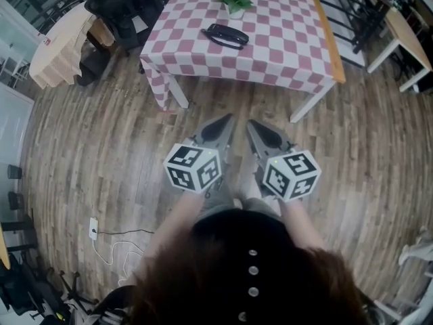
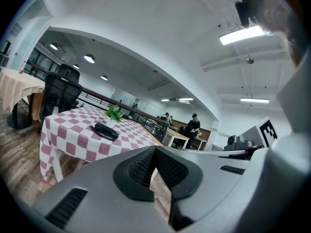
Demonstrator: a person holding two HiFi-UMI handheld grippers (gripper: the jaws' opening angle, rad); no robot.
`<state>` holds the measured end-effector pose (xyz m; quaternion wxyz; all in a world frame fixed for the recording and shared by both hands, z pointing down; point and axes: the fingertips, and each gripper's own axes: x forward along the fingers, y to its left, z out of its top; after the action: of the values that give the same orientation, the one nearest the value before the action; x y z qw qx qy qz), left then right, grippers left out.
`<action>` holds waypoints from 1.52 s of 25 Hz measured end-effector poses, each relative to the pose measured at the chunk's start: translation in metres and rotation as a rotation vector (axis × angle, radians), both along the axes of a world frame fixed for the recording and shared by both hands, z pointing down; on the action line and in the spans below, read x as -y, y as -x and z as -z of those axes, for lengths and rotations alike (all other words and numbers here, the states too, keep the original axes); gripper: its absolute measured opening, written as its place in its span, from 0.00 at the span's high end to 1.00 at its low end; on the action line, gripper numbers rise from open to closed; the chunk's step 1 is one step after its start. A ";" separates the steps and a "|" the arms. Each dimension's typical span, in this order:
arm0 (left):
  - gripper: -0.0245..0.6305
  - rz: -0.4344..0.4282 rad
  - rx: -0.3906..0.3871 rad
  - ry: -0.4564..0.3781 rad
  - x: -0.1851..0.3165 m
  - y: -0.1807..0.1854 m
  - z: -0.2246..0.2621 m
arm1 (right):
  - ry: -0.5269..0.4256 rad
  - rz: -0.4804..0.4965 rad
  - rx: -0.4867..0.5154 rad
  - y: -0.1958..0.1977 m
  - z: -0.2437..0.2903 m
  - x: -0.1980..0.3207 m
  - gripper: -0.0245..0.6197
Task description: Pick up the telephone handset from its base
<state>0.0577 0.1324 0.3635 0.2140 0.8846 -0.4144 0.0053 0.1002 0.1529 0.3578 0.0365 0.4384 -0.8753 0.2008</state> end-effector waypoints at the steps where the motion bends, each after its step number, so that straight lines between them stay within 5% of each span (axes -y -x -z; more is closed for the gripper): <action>1: 0.95 -0.001 -0.002 0.001 0.008 0.001 -0.001 | 0.000 -0.002 -0.003 0.001 -0.001 0.008 0.95; 38: 0.95 -0.123 -0.004 0.067 0.322 0.048 -0.014 | 0.042 -0.108 -0.045 0.055 -0.006 0.331 0.95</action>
<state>0.0098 -0.1899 0.3773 0.2436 0.9008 -0.3583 0.0305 0.0453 -0.1777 0.3641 0.0544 0.4885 -0.8450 0.2107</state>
